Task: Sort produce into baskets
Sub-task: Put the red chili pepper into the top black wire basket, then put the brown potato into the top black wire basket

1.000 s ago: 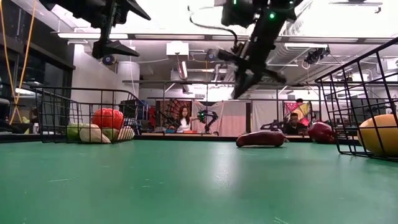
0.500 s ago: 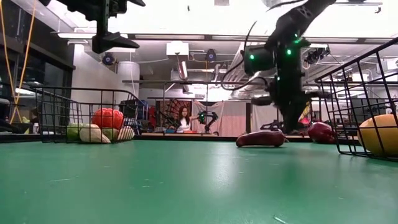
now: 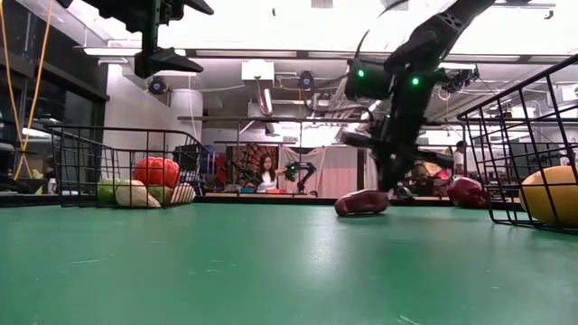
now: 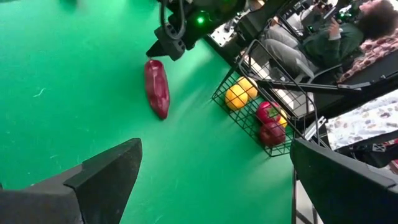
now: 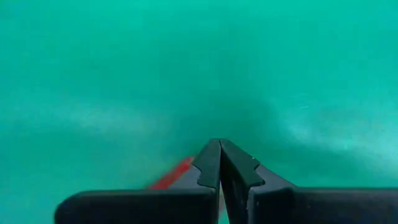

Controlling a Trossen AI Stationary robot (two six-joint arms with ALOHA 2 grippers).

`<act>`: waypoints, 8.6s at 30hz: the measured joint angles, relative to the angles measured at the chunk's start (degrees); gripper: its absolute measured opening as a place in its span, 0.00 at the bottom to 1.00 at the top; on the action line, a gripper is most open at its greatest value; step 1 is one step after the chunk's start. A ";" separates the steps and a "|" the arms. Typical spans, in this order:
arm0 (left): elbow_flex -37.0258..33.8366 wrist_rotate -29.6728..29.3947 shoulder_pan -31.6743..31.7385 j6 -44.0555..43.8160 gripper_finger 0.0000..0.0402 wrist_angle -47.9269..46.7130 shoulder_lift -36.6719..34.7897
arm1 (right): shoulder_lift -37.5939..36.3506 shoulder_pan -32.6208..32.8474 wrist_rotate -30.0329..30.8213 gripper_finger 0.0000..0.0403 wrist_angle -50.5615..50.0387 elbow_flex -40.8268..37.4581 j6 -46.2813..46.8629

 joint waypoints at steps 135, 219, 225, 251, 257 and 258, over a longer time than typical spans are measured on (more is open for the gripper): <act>14.52 -14.72 -15.49 74.64 0.99 -15.37 46.12 | -18.57 21.48 13.02 0.00 -15.60 20.20 -9.59; 8.04 -2.57 -20.37 -9.27 0.74 -32.00 6.10 | -17.38 19.28 12.94 0.00 -24.38 20.15 -16.66; 8.04 10.31 -36.17 -23.95 0.74 -36.19 22.45 | -17.38 19.28 12.94 0.00 -24.38 20.15 -18.40; 14.01 46.11 -58.21 -42.33 0.74 -23.99 47.13 | -17.38 16.59 12.87 0.00 -24.38 20.15 -22.78; 14.10 46.72 -58.78 -39.27 0.74 -25.45 49.22 | -17.38 16.59 12.80 0.00 -24.38 20.15 -22.80; 14.12 46.01 -58.52 -38.04 0.74 -26.26 49.28 | -17.38 16.59 12.80 0.00 -24.38 20.15 -22.80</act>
